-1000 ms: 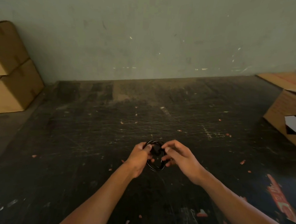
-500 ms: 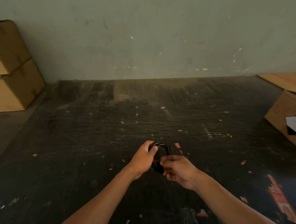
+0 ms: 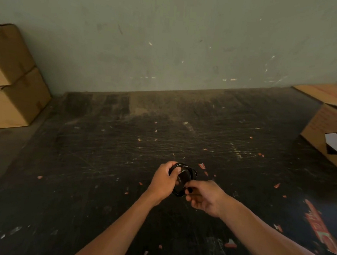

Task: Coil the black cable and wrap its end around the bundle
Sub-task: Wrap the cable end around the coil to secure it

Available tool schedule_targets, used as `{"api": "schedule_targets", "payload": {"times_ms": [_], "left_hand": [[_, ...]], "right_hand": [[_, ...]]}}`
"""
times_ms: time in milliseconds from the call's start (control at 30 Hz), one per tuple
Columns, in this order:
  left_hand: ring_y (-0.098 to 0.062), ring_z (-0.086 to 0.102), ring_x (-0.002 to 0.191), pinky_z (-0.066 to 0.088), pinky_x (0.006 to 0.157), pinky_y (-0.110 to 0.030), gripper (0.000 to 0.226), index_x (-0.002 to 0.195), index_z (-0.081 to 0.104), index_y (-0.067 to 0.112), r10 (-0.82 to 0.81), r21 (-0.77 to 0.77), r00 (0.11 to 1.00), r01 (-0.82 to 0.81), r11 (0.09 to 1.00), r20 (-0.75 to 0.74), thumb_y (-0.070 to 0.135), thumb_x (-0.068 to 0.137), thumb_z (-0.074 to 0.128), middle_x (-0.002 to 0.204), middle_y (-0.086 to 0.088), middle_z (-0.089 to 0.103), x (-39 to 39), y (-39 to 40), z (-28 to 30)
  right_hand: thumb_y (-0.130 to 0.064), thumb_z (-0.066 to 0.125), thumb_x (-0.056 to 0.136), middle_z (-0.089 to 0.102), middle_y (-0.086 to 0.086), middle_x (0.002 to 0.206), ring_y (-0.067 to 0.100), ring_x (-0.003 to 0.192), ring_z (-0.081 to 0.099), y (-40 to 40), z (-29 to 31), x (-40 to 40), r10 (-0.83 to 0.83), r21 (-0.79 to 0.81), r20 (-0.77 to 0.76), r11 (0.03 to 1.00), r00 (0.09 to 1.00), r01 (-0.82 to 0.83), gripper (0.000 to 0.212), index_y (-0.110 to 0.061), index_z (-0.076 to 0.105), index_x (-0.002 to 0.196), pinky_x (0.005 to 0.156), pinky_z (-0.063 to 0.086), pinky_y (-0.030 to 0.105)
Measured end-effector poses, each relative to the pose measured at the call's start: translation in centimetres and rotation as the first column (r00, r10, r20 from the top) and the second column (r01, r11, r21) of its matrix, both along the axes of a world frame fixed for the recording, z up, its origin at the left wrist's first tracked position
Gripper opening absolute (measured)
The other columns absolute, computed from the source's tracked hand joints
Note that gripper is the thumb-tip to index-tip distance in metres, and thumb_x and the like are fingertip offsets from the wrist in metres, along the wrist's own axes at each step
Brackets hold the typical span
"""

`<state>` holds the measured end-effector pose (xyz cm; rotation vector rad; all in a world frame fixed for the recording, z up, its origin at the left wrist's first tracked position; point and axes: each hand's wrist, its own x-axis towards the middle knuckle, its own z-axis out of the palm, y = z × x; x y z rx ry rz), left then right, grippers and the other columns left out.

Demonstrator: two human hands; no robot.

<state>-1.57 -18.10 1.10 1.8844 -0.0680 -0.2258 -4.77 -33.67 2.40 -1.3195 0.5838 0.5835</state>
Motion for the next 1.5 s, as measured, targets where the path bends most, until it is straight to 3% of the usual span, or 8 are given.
{"api": "schedule_targets", "payload": {"times_ms": [200,400,633,833,1033,1167,1367,1500], "left_hand": [[-0.013,0.059,0.114,0.049,0.102,-0.032,0.039,0.137,0.056,0.029,-0.079,0.066,0.996,0.076,0.995,0.04,0.02,0.099,0.058,0.121,0.005,0.054,-0.6,-0.1,-0.6],[0.006,0.063,0.086,0.049,0.074,-0.019,0.027,0.1,0.061,0.032,0.049,0.014,0.99,-0.051,0.999,0.135,0.014,0.085,0.076,0.093,0.007,0.067,-1.0,-0.1,-1.2],[-0.006,0.064,0.104,0.052,0.096,-0.03,0.018,0.097,0.069,0.031,0.076,-0.014,0.991,-0.075,0.997,0.111,0.017,0.087,0.074,0.115,0.007,0.062,-1.1,0.1,-1.7],[-0.003,0.065,0.1,0.052,0.089,-0.024,0.017,0.095,0.072,0.03,0.109,-0.126,0.994,-0.106,0.986,0.021,0.014,0.088,0.072,0.102,0.009,0.072,-1.3,-0.2,-1.7],[-0.002,0.068,0.095,0.053,0.084,-0.02,0.019,0.095,0.073,0.027,0.161,-0.118,0.987,-0.158,0.98,0.017,0.01,0.087,0.073,0.098,0.008,0.073,-1.0,-0.1,-1.4],[0.002,0.066,0.097,0.051,0.084,-0.015,0.019,0.101,0.073,0.025,0.099,-0.042,0.992,-0.096,0.994,0.078,0.01,0.089,0.071,0.101,0.012,0.072,-1.4,0.2,-1.7],[0.002,0.065,0.102,0.05,0.09,-0.017,0.02,0.107,0.075,0.022,0.04,0.049,0.986,-0.048,0.998,0.161,0.013,0.09,0.071,0.107,0.012,0.071,-1.3,0.2,-1.7],[0.005,0.064,0.099,0.05,0.084,-0.014,0.02,0.107,0.075,0.025,-0.024,0.121,0.985,0.004,0.993,0.171,0.015,0.089,0.072,0.106,0.015,0.07,-1.1,0.3,-1.8]], "right_hand": [[-0.012,0.066,0.09,0.074,0.012,0.076,0.017,0.057,0.065,1.0,-0.8,0.2,-0.132,-0.003,-0.005,0.991,0.991,0.132,0.015,-0.004,0.07,0.102,0.05,0.046,0.025],[-0.005,0.059,0.093,0.068,0.013,0.084,0.019,0.069,0.061,1.3,-1.4,0.2,-0.234,0.237,-0.031,0.943,0.972,0.235,0.017,-0.004,0.069,0.106,0.059,0.048,0.026],[-0.004,0.051,0.094,0.061,0.012,0.094,0.019,0.074,0.055,0.8,-1.7,0.3,-0.166,0.307,-0.06,0.935,0.984,0.177,0.028,-0.009,0.069,0.115,0.062,0.045,0.028],[-0.004,0.046,0.096,0.064,0.009,0.09,0.017,0.074,0.054,0.7,-1.9,0.5,-0.16,0.274,-0.011,0.949,0.987,0.156,0.03,-0.011,0.07,0.114,0.064,0.044,0.027],[-0.004,0.055,0.096,0.071,0.01,0.083,0.017,0.071,0.064,0.8,-1.6,-0.1,-0.053,0.121,0.172,0.992,0.984,0.032,0.021,-0.005,0.067,0.113,0.065,0.053,0.029],[-0.002,0.061,0.092,0.074,0.017,0.088,0.021,0.072,0.068,0.8,-1.6,-0.6,-0.11,-0.104,0.357,0.982,0.928,0.156,0.015,-0.006,0.059,0.106,0.066,0.055,0.031],[0.001,0.066,0.088,0.071,0.015,0.103,0.021,0.089,0.068,0.4,-1.3,-1.1,-0.053,-0.091,0.442,0.991,0.896,0.103,0.023,-0.01,0.067,0.108,0.084,0.057,0.034],[-0.004,0.065,0.09,0.071,-0.002,0.098,0.009,0.091,0.068,-0.1,-1.2,-1.3,0.298,-0.538,0.566,0.84,0.769,0.07,0.023,-0.02,0.067,0.105,0.078,0.056,0.022]]}}
